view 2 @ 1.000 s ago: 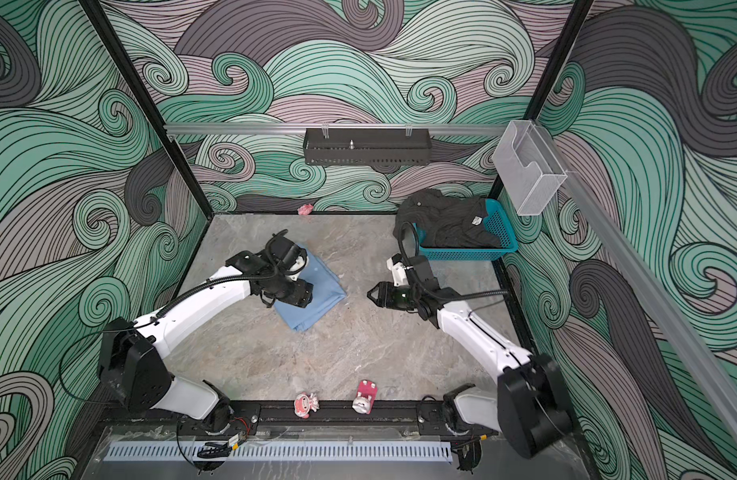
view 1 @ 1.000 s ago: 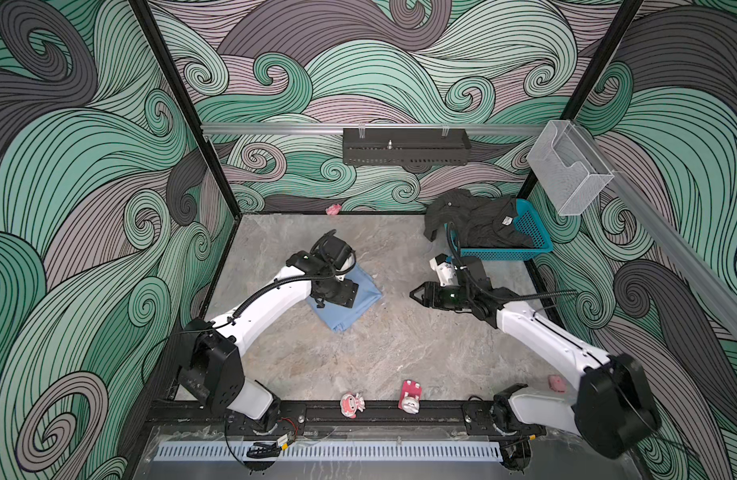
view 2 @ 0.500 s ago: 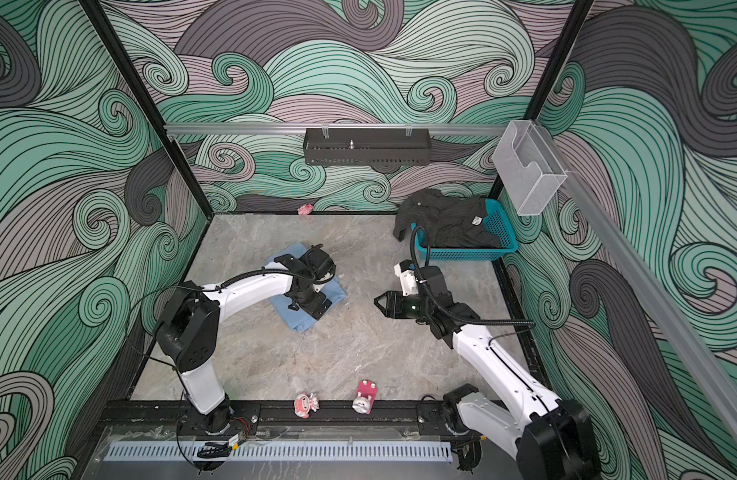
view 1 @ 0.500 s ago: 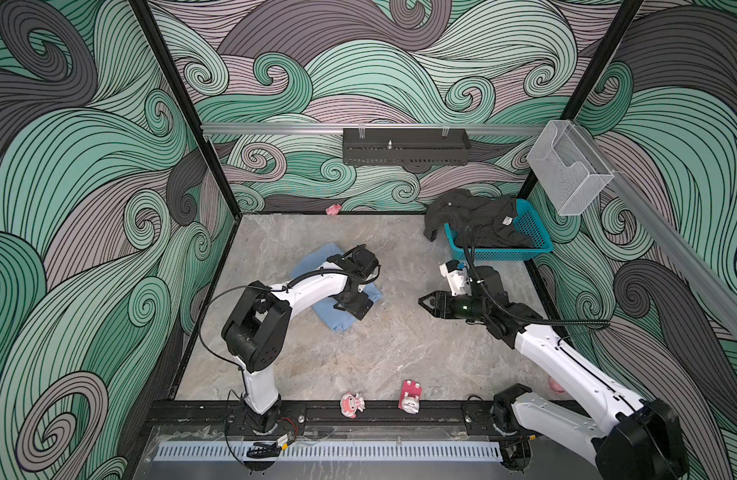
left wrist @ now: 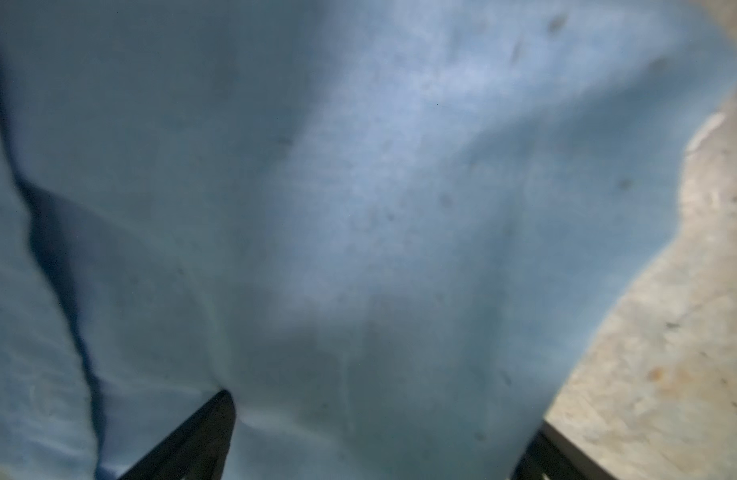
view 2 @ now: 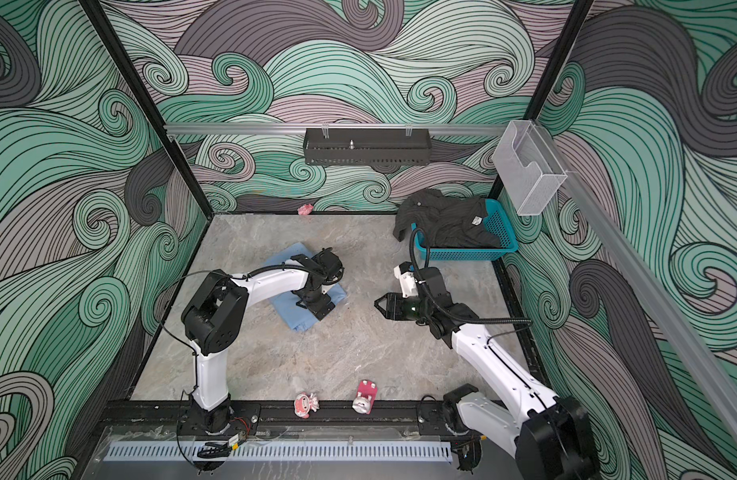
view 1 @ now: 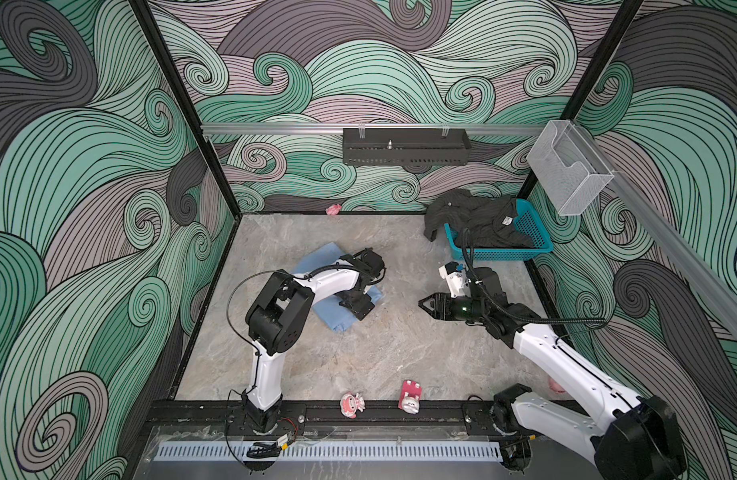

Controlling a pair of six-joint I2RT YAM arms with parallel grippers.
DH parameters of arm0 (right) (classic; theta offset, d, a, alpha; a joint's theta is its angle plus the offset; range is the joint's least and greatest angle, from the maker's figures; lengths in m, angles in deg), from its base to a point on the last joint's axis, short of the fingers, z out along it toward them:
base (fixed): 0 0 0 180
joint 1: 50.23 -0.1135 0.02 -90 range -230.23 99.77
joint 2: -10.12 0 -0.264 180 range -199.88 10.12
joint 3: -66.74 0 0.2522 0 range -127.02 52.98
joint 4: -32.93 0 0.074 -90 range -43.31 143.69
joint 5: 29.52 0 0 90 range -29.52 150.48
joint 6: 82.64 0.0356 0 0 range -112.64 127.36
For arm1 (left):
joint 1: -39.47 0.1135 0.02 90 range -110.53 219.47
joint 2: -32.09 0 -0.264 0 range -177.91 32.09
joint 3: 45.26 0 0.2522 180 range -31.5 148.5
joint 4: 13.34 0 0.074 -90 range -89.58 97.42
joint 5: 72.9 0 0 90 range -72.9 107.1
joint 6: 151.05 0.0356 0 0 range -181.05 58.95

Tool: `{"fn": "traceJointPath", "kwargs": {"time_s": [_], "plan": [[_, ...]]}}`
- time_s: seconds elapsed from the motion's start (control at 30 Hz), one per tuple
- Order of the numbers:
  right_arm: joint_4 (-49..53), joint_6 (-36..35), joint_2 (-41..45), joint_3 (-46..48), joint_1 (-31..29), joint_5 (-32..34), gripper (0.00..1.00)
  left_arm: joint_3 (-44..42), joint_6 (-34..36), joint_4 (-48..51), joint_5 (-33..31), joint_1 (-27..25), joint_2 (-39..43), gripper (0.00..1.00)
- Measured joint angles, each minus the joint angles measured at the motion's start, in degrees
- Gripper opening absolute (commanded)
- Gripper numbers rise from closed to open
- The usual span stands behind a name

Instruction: Fold and stack the long sleeve shirts

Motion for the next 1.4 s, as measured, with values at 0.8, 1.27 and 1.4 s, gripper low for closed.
{"fn": "traceJointPath", "kwargs": {"time_s": [0.8, 1.27, 1.4], "plan": [[-0.76, -0.72, -1.05, 0.0, 0.92, -1.68, 0.54, 18.34, 4.09, 14.64, 5.46, 6.58, -12.31, 0.0], [5.64, -2.86, 1.53, -9.77, 7.72, -1.51, 0.54, 16.24, -8.15, 14.49, 37.48, -1.92, -3.32, 0.0], [7.48, -3.34, 3.06, -13.86, 9.62, -1.55, 0.53, 16.26, -13.55, 10.86, 47.65, -3.67, 2.01, 0.0]]}}
